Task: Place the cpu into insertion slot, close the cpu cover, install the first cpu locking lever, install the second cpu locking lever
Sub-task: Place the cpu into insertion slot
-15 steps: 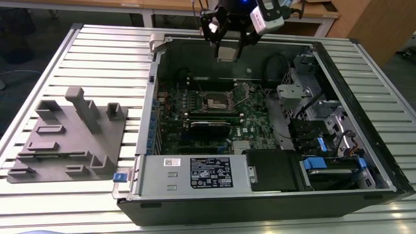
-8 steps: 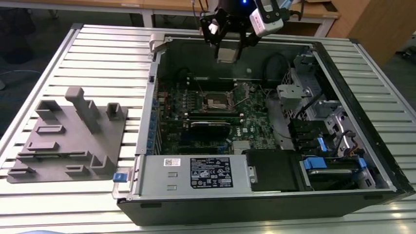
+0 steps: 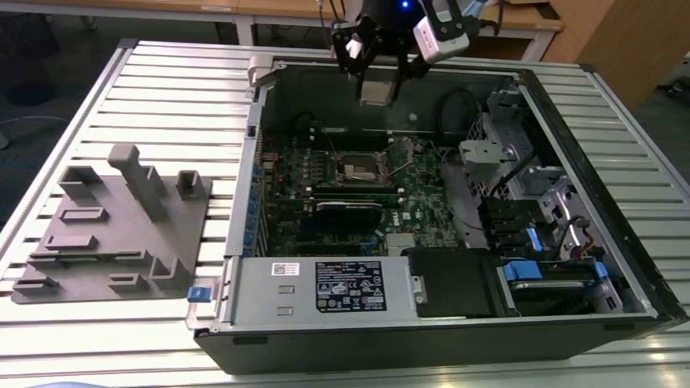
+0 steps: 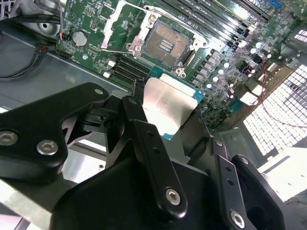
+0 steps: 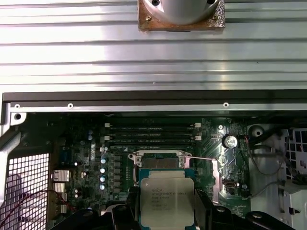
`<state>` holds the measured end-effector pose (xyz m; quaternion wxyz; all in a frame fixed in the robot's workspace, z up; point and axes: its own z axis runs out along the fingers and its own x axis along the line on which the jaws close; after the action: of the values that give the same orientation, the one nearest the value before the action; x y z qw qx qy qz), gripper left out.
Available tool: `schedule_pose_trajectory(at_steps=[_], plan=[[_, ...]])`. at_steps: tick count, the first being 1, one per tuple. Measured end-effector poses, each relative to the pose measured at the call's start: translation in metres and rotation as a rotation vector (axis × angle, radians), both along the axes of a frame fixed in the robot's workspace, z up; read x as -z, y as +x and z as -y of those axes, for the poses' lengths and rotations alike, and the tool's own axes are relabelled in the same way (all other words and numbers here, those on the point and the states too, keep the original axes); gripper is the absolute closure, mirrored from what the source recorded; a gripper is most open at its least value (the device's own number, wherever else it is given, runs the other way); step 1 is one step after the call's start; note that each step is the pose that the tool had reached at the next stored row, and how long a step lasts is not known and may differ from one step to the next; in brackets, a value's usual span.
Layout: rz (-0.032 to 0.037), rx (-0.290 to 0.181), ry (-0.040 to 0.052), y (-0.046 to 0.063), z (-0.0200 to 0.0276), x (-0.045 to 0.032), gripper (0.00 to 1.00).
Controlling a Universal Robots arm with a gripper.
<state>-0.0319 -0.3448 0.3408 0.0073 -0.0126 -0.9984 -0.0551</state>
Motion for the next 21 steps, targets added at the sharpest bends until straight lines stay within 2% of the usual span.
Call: schedule_pose_trajectory(at_steps=[9, 17, 21], plan=[[0.0000, 0.000, -0.0001, 0.0000, 0.0000, 0.0038, 0.46], [0.0000, 0.000, 0.0000, 0.0000, 0.0000, 0.0040, 0.46], [0.0004, 0.000, 0.0001, 0.0000, 0.0000, 0.0076, 0.46]])
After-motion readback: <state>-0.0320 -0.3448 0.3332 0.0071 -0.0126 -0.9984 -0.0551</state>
